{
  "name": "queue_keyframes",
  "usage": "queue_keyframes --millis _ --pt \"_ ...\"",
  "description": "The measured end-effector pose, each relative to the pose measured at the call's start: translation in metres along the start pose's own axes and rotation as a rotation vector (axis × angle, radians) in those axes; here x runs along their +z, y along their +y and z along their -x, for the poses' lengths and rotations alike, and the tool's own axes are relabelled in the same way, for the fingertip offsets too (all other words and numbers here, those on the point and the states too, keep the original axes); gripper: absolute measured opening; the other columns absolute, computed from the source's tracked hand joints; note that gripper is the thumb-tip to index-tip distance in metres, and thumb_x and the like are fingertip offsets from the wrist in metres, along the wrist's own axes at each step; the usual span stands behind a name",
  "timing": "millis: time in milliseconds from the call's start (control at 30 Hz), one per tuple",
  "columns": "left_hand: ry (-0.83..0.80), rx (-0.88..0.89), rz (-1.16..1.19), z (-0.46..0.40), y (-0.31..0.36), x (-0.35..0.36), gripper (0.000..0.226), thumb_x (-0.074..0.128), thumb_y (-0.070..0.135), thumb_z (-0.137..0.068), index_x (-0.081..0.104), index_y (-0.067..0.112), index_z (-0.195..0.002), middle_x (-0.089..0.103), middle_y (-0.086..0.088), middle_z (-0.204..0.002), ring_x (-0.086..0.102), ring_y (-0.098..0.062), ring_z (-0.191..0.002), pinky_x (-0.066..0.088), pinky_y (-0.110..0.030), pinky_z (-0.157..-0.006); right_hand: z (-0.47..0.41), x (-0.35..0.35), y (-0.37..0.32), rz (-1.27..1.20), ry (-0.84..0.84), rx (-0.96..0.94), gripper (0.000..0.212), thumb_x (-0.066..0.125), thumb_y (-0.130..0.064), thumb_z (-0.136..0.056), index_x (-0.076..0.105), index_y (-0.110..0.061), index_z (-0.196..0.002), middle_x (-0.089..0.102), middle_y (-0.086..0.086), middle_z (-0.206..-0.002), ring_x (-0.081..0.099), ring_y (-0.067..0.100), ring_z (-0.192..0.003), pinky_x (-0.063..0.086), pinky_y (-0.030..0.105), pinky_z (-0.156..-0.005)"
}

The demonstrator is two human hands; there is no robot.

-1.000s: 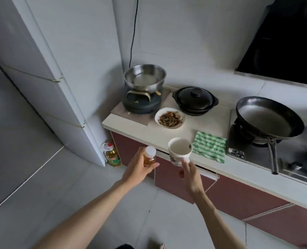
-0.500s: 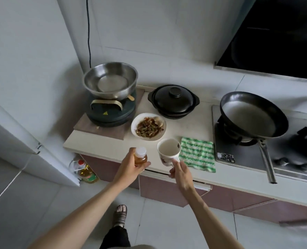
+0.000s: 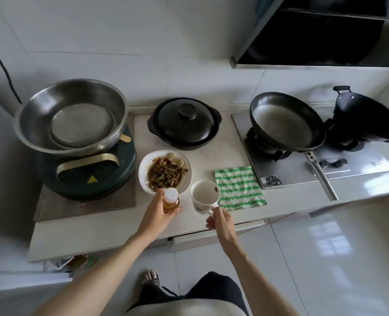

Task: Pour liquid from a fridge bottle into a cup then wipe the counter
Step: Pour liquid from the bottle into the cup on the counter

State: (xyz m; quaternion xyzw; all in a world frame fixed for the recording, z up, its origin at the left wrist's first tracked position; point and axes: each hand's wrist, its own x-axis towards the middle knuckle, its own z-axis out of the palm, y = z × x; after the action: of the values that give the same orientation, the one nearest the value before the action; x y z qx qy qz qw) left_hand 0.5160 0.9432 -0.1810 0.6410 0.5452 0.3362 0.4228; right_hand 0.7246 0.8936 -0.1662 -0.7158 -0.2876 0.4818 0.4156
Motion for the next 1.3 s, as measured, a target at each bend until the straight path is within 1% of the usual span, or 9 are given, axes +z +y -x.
queue_keyframes --millis 133,467,633,700,767,933,1067,1167,1300 --pt "-0.058 -0.014 0.005 -0.006 -0.024 0.007 0.055 0.085 0.031 -0.078 0.044 0.034 -0.115 0.068 0.007 -0.099 0.067 -0.008 -0.093 0.056 -0.028 -0.082 -0.009 0.008 0.013 -0.024 0.009 0.066 0.034 0.054 -0.042 -0.081 0.057 -0.012 -0.066 0.055 0.007 -0.065 0.057 0.020 -0.068 0.053 0.038 -0.069" --pt "-0.071 0.008 -0.090 -0.017 -0.037 0.015 0.058 0.086 0.031 -0.077 0.046 0.021 -0.118 0.063 0.009 -0.101 0.064 -0.003 -0.088 0.048 -0.008 -0.072 -0.034 0.006 0.019 0.002 -0.151 0.168 0.036 0.045 -0.035 -0.081 0.061 -0.003 -0.082 0.065 0.014 -0.078 0.059 0.019 -0.066 0.052 0.028 -0.063" --pt "-0.071 -0.036 -0.068 -0.014 -0.038 0.016 0.056 0.084 0.032 -0.078 0.044 0.026 -0.116 0.064 0.013 -0.101 0.063 0.000 -0.093 0.049 -0.010 -0.072 -0.029 -0.008 0.011 0.331 -0.141 0.181 0.061 0.059 -0.063 -0.071 0.054 -0.011 -0.103 0.072 0.011 -0.087 0.065 0.022 -0.067 0.052 0.035 -0.064" --pt "-0.096 -0.070 -0.057 -0.015 -0.038 0.015 0.054 0.083 0.036 -0.078 0.043 0.030 -0.115 0.063 0.016 -0.101 0.064 -0.001 -0.091 0.052 -0.017 -0.073 -0.020 -0.014 -0.002 0.738 -0.071 0.121 0.056 0.061 -0.060 -0.079 0.044 -0.017 -0.111 0.069 0.007 -0.098 0.066 0.029 -0.088 0.046 0.038 -0.072" --pt "-0.108 -0.094 -0.050 -0.014 -0.039 0.014 0.054 0.082 0.040 -0.079 0.041 0.033 -0.113 0.064 0.016 -0.101 0.066 -0.003 -0.089 0.054 -0.023 -0.073 -0.006 -0.007 -0.021 1.010 0.016 -0.049 0.044 0.059 -0.052 -0.087 0.037 -0.022 -0.110 0.069 0.004 -0.100 0.064 0.029 -0.087 0.044 0.035 -0.069" --pt "-0.115 -0.109 -0.089 -0.016 -0.036 0.016 0.049 0.079 0.034 -0.082 0.041 0.037 -0.112 0.065 0.017 -0.100 0.064 0.008 -0.086 0.051 -0.018 -0.065 0.012 0.057 -0.065 1.094 -0.136 -0.595 0.043 0.051 -0.058 -0.091 0.047 -0.020 -0.109 0.073 0.000 -0.098 0.070 0.022 -0.080 0.050 0.033 -0.063" --pt "-0.139 -0.089 -0.065 -0.016 -0.033 0.015 0.040 0.070 0.039 -0.089 0.040 0.040 -0.116 0.064 0.021 -0.100 0.064 0.005 -0.085 0.050 -0.017 -0.063 0.004 0.090 -0.081 1.397 -0.261 -0.690 0.051 0.025 -0.050 -0.100 0.044 -0.016 -0.133 0.068 0.012 -0.114 0.071 0.028 -0.092 0.055 0.039 -0.071" --pt "-0.156 -0.088 -0.032 -0.016 -0.030 0.011 0.044 0.072 0.034 -0.089 0.038 0.039 -0.116 0.062 0.019 -0.098 0.065 0.006 -0.080 0.049 -0.015 -0.054 0.000 0.094 -0.082 1.568 -0.320 -0.727 0.047 0.043 -0.037 -0.103 0.038 -0.014 -0.143 0.063 0.014 -0.125 0.069 0.031 -0.104 0.058 0.042 -0.080" --pt "-0.151 -0.062 -0.003 -0.015 -0.034 0.011 0.055 0.074 0.035 -0.088 0.031 0.047 -0.120 0.065 0.013 -0.108 0.068 0.002 -0.084 0.059 -0.026 -0.065 -0.006 0.096 -0.083 1.539 -0.357 -0.791 0.047 0.049 -0.044 -0.103 0.037 -0.010 -0.134 0.068 0.016 -0.110 0.072 0.034 -0.097 0.059 0.044 -0.079"
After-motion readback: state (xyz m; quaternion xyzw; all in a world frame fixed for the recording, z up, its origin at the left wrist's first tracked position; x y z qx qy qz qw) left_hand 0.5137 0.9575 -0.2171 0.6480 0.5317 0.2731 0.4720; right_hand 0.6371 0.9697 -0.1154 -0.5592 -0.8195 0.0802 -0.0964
